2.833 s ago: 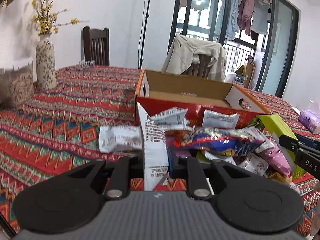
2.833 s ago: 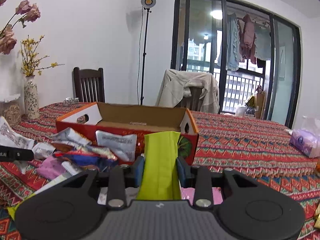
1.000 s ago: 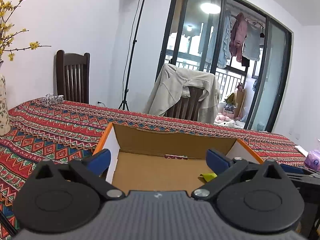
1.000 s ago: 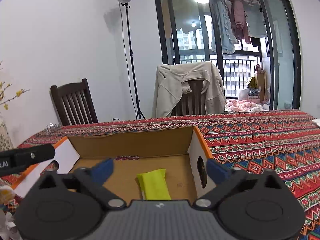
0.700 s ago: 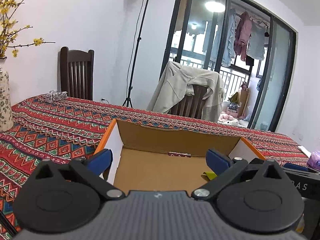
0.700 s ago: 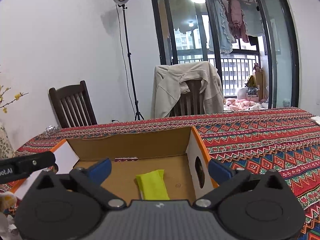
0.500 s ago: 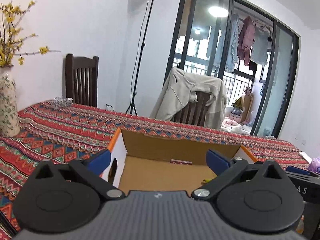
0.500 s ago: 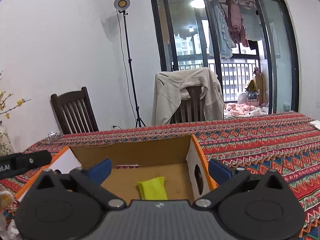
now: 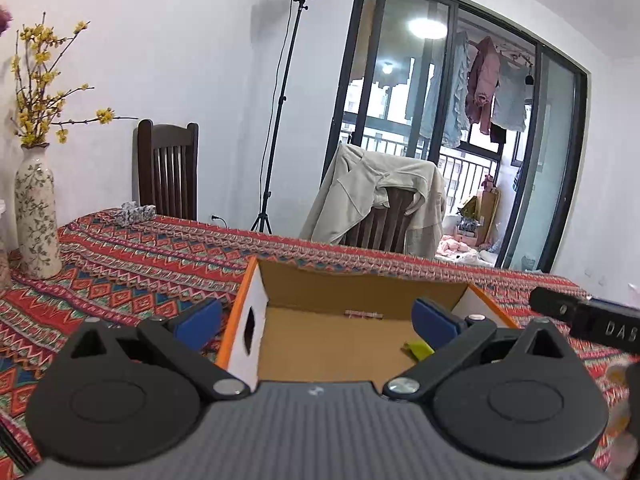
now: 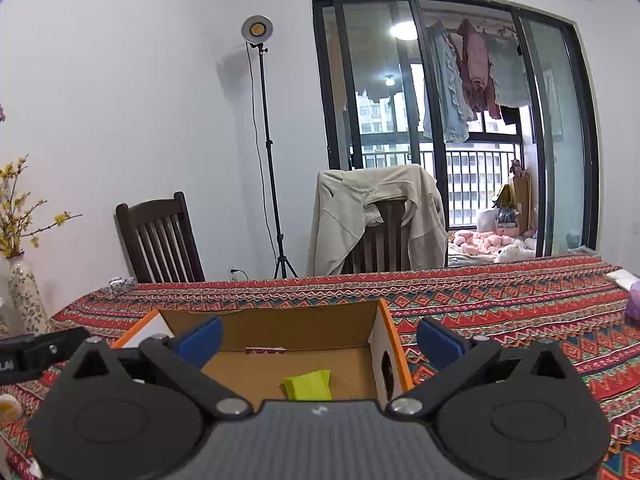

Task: Organize snacks
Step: 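Open the right gripper to drop the green bar into the box, then grasp a white printed sachet from the pile with the right gripper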

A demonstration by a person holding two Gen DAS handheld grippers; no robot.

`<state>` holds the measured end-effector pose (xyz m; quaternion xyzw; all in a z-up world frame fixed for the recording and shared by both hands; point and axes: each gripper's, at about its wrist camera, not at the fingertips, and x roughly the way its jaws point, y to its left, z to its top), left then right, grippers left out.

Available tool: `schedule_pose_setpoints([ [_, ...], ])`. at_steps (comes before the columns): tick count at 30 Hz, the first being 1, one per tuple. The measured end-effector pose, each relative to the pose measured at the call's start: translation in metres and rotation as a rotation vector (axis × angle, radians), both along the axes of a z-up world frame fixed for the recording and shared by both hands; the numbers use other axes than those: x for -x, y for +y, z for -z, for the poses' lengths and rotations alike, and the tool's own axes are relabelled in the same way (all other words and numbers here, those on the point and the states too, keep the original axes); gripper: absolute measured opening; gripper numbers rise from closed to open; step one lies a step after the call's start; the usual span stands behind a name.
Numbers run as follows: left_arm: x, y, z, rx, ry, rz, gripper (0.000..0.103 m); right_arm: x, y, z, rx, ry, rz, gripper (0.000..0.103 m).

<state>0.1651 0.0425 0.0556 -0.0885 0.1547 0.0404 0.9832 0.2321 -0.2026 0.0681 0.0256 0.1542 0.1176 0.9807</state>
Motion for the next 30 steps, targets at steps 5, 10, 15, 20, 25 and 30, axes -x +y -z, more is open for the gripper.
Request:
schedule_pose_setpoints([
  [5,0.028,0.012,0.02,-0.012,0.016,0.009,0.103,0.016,-0.005,0.008,0.02,0.028,-0.002,0.103],
  [10,0.056,0.022,0.043,-0.014,0.026,0.011,0.103,0.037,-0.013,0.019,0.04,0.05,-0.001,0.103],
  [15,0.069,0.033,0.059,0.019,0.003,-0.031,0.103,0.058,-0.023,0.031,0.04,0.074,0.018,0.103],
  [20,0.067,0.032,0.059,0.025,0.013,0.004,0.103,0.074,-0.034,0.044,0.053,0.113,0.045,0.103],
  [25,0.067,0.033,0.06,0.041,0.009,0.021,0.103,0.081,-0.036,0.055,0.072,0.161,0.049,0.103],
  [30,0.064,0.035,0.061,0.043,0.022,0.026,0.103,0.073,-0.019,0.058,0.151,0.182,0.014,0.092],
])
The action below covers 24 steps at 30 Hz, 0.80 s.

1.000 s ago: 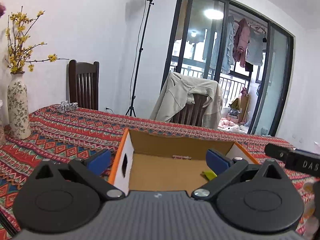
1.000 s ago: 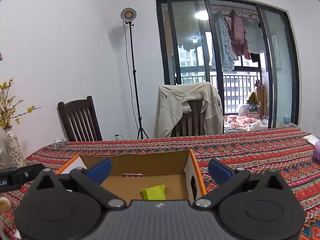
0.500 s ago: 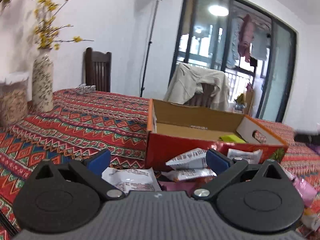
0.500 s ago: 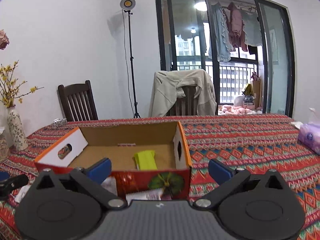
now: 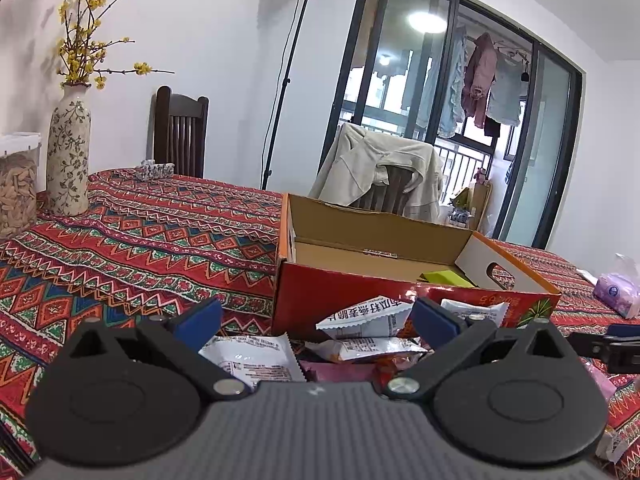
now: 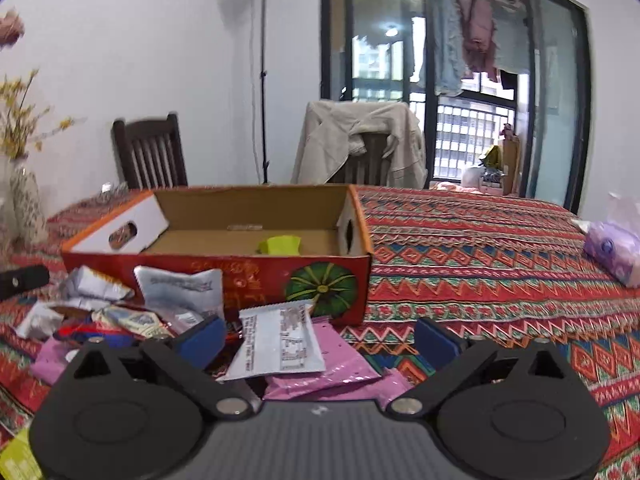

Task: Organize snacks
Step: 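Grasp a white printed sachet from the pile with the right gripper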

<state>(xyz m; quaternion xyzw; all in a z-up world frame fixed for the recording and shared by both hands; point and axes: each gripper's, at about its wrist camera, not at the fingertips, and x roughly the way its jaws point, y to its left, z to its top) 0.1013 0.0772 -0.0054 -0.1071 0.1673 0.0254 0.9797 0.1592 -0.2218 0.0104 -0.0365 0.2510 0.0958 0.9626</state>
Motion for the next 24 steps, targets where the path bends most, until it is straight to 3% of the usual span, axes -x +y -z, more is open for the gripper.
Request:
schedule_pose_setpoints([
  [4,-0.001,0.002,0.001,0.011,0.008,0.001,0.103,-0.023,0.017,0.001,0.06,0.059,-0.039,0.079],
  [8,-0.003,0.004,0.002,0.021,0.021,0.002,0.103,-0.044,0.03,0.005,0.095,0.126,-0.07,0.074],
  [13,-0.005,0.006,0.003,0.034,0.029,0.006,0.103,-0.054,0.034,0.015,0.092,0.169,-0.075,0.055],
  [17,-0.006,0.006,0.003,0.035,0.034,0.005,0.103,-0.048,0.036,0.016,0.092,0.141,-0.091,0.04],
  [24,-0.009,0.008,0.004,0.042,0.049,-0.004,0.103,-0.018,0.022,0.003,-0.01,-0.039,-0.096,0.039],
])
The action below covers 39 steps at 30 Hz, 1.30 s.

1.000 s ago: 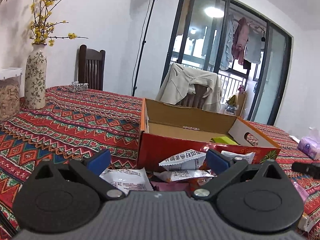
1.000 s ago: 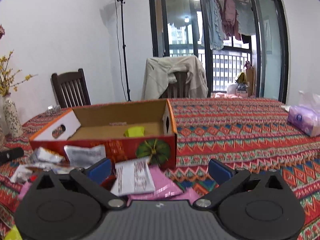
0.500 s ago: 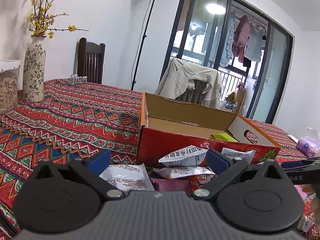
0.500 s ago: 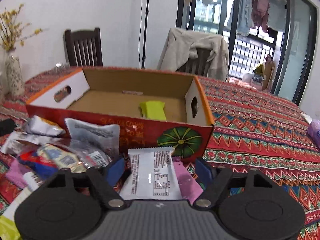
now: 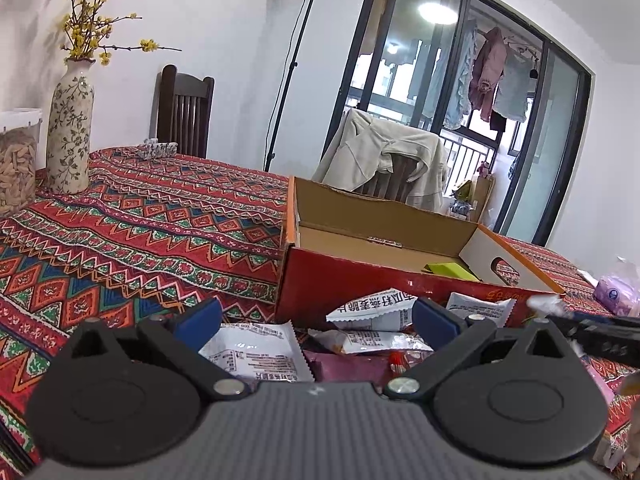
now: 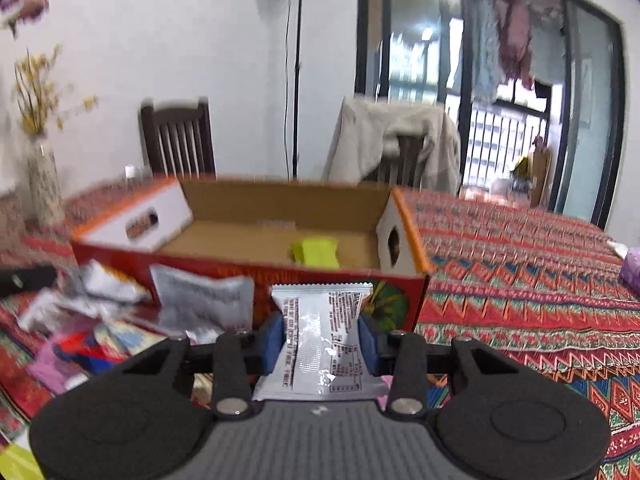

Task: Organize snacks
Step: 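Grasp a white printed sachet from the pile with the right gripper, then lift the sachet with the right gripper while the left gripper grasps another white sachet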

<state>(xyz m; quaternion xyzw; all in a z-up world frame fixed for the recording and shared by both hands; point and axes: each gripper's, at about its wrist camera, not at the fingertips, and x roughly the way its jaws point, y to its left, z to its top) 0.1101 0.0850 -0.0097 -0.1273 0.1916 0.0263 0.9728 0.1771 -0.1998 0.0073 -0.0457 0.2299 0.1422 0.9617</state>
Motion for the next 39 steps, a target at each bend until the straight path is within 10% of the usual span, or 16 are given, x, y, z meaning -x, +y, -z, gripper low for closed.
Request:
schedule_pose_setpoints([
  [12,-0.005,0.001,0.002,0.0,0.03,-0.017,0.103,-0.001,-0.021,-0.025,-0.206,-0.185,-0.008,0.039],
  [39,-0.01,0.027,-0.001,-0.016,0.176,-0.174,0.103,0.0,-0.044,-0.005,-0.294,-0.18,-0.002,0.039],
])
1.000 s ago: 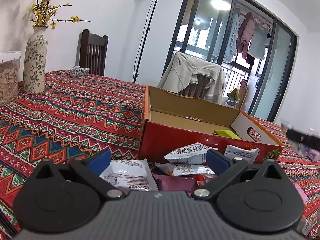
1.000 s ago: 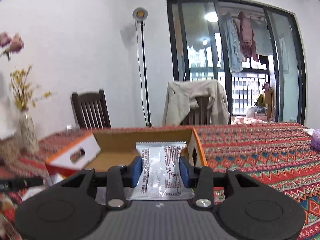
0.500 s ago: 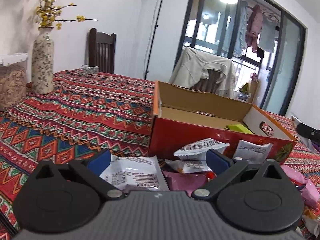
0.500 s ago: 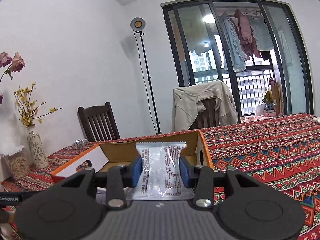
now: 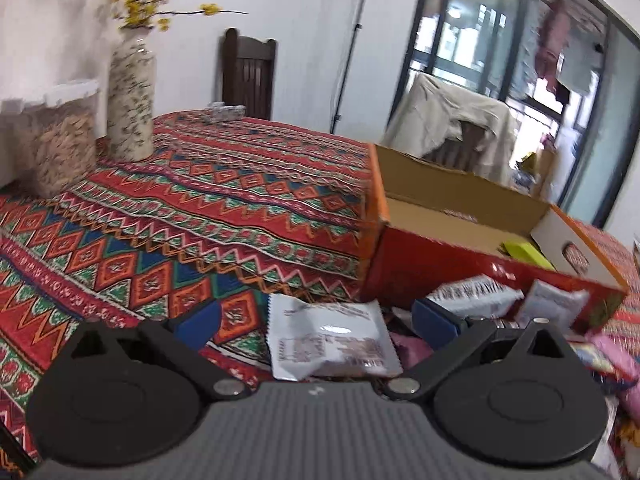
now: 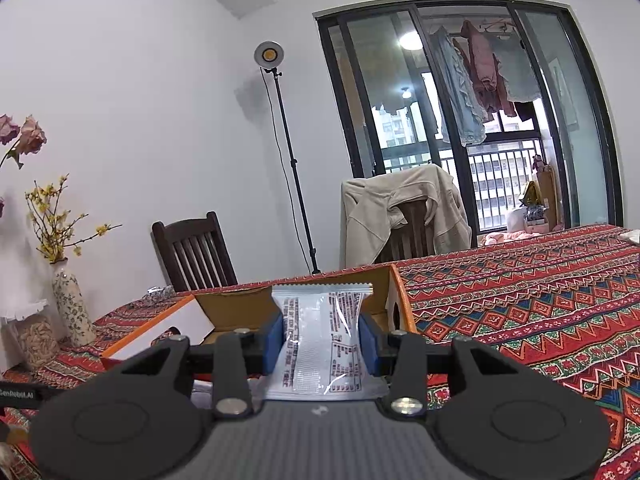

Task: Organize snacks
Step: 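Lift the sachet with the right gripper while the left gripper grasps another white sachet, then carry both white sachets over the box and open both grippers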

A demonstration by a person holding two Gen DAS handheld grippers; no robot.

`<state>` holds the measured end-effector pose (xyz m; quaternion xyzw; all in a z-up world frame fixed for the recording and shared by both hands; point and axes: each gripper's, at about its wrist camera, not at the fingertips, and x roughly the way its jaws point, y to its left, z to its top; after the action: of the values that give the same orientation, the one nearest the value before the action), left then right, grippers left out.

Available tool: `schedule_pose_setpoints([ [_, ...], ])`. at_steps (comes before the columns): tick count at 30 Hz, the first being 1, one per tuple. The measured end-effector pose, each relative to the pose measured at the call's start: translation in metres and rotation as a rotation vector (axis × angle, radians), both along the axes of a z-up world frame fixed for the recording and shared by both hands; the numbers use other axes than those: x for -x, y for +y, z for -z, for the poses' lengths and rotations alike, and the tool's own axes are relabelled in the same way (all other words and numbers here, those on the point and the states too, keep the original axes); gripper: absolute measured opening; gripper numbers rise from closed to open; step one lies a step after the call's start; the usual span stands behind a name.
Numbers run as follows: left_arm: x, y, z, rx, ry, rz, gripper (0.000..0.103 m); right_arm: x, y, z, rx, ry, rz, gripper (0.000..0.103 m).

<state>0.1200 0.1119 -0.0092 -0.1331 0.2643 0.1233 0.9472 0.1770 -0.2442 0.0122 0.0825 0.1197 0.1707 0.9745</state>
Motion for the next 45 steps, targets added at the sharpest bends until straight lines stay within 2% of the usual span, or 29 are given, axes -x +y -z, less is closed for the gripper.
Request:
schedule_pose_setpoints([
  [5,-0.021,-0.004,0.007,-0.063,0.113,-0.036,0.103,-0.001,-0.002,0.001,-0.013,0.012,0.0,0.04],
  [9,-0.031,-0.008,0.012,-0.032,0.129,-0.028,0.103,-0.002,-0.005,0.001,-0.03,0.018,0.003,0.04],
  [13,-0.038,-0.018,0.015,-0.082,0.16,-0.031,0.103,-0.004,-0.008,0.003,-0.04,0.03,0.004,0.04],
  [17,-0.038,-0.01,0.02,-0.057,0.168,-0.056,0.103,-0.004,-0.007,0.002,-0.04,0.028,0.0,0.04],
  [20,-0.041,-0.014,0.023,-0.129,0.208,-0.096,0.103,-0.005,-0.006,0.002,-0.039,0.03,0.0,0.04],
  [29,-0.039,-0.014,0.022,-0.128,0.208,-0.09,0.103,-0.004,-0.007,0.003,-0.039,0.027,-0.003,0.04],
  [30,-0.039,-0.015,0.022,-0.129,0.206,-0.084,0.101,-0.004,-0.007,0.003,-0.04,0.027,-0.004,0.04],
  [32,-0.035,-0.018,0.02,-0.137,0.186,-0.065,0.087,-0.004,-0.007,0.004,-0.039,0.027,-0.004,0.04],
  [33,-0.031,-0.019,0.019,-0.142,0.168,-0.062,0.068,-0.004,-0.007,0.004,-0.039,0.027,-0.005,0.04],
  [34,-0.028,-0.019,0.017,-0.125,0.152,-0.057,0.065,-0.004,-0.007,0.004,-0.04,0.027,-0.005,0.04],
  [36,-0.023,-0.018,0.016,-0.091,0.125,-0.055,0.063,-0.004,-0.006,0.004,-0.038,0.027,-0.007,0.04],
  [39,-0.015,-0.022,0.012,-0.114,0.091,-0.053,0.059,-0.004,-0.005,0.004,-0.035,0.028,-0.009,0.04],
  [45,0.002,-0.034,0.002,-0.161,0.026,-0.029,0.059,-0.004,-0.004,0.004,-0.034,0.026,-0.009,0.04],
])
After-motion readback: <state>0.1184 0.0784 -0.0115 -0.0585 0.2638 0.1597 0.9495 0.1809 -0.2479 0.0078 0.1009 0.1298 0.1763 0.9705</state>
